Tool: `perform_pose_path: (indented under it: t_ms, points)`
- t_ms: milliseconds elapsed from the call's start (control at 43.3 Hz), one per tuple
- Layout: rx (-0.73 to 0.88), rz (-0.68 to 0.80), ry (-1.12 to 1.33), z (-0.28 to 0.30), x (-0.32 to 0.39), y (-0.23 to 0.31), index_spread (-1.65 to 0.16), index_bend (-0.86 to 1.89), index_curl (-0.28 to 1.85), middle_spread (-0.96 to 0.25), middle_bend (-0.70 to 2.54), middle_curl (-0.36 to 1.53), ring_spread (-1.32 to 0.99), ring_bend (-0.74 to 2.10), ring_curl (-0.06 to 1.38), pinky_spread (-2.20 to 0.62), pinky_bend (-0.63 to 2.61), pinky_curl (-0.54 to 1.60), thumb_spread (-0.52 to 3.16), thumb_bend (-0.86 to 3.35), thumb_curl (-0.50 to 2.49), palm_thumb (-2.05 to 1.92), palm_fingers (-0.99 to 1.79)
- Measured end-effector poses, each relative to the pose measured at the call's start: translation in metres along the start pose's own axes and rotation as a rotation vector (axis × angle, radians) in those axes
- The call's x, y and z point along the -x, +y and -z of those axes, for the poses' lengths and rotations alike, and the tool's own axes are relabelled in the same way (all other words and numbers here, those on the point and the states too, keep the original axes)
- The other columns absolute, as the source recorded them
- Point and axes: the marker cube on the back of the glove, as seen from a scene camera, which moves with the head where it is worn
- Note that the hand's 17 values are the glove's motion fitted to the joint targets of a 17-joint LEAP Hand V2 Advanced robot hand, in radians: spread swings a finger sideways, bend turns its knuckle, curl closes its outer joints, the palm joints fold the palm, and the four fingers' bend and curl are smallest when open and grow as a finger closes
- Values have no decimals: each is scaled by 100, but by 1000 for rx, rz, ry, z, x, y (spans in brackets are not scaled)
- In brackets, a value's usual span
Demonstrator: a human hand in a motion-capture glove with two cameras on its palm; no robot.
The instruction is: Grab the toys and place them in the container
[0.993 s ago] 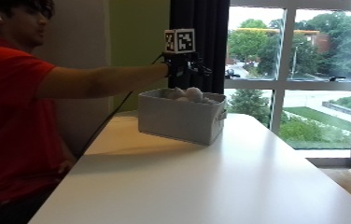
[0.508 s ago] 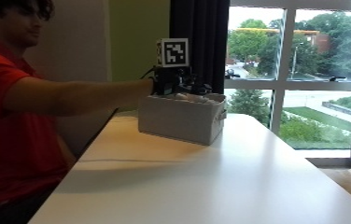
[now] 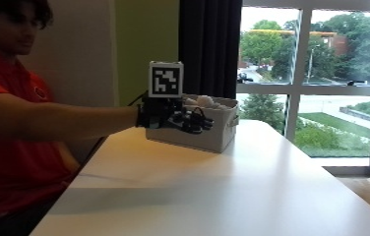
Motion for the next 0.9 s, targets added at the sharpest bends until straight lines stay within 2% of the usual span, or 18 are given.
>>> perform_pose_path:
  t_ms: [208,531,669,900]
  points:
    - [14,-119,-36,-11,-20,13,-40,29,49,-13,26,35,-14,35,22,5,73,31,109,-7,27,-9,0]
    - [-9,-157,-54,-17,-28,25,-40,28,47,-13,22,35,-14,30,23,5,69,31,109,-7,25,-8,2]
    - [-12,-181,-5,-20,-22,26,-40,27,47,-13,20,36,-13,28,23,5,67,31,109,-7,24,-8,3]
    - [-48,-187,-57,-21,-6,25,-41,28,46,-13,18,35,-14,26,23,5,65,31,109,-7,23,-8,4]
